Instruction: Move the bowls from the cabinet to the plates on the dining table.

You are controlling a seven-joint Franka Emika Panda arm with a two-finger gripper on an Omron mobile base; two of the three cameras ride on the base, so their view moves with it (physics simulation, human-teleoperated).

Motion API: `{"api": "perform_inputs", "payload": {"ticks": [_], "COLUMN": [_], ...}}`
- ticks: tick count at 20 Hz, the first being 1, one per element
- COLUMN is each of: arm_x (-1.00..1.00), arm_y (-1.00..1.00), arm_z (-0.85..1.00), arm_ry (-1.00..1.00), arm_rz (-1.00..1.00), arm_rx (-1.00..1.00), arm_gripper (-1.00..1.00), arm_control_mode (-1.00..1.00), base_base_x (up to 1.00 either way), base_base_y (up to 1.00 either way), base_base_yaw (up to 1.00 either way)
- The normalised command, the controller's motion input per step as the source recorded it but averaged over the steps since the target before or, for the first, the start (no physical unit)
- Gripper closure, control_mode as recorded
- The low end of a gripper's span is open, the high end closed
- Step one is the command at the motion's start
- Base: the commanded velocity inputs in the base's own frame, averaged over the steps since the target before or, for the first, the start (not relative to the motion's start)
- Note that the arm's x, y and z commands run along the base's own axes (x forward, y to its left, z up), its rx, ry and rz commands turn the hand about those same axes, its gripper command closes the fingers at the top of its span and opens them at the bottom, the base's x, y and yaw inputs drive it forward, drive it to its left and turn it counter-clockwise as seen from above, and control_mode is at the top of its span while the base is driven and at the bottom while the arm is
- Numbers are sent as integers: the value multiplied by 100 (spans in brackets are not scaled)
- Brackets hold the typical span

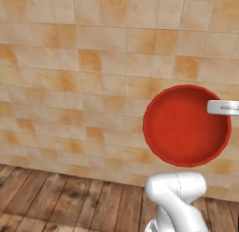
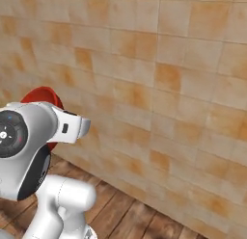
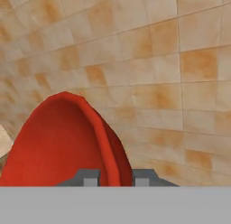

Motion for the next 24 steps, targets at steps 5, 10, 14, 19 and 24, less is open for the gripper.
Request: {"api": "perform_inputs", "payload": {"ticks": [5, 10, 14, 19, 24], "arm_x": [0, 0, 0, 0, 0], "arm_y": [0, 0, 0, 0, 0], "arm_z": [0, 0, 0, 0, 0], "arm_ry": [0, 0, 0, 0, 0], "arm_rz": [0, 0, 0, 0, 0], "arm_rx": [0, 0, 0, 0, 0], "arm_gripper": [100, 100, 100, 100, 100], "arm_control_mode": [100, 100, 100, 100, 100], "base_base_x": [0, 0, 0, 0, 0], "base_base_y": [0, 0, 2, 11, 3], "base_base_yaw": [45, 47, 46, 42, 40]}}
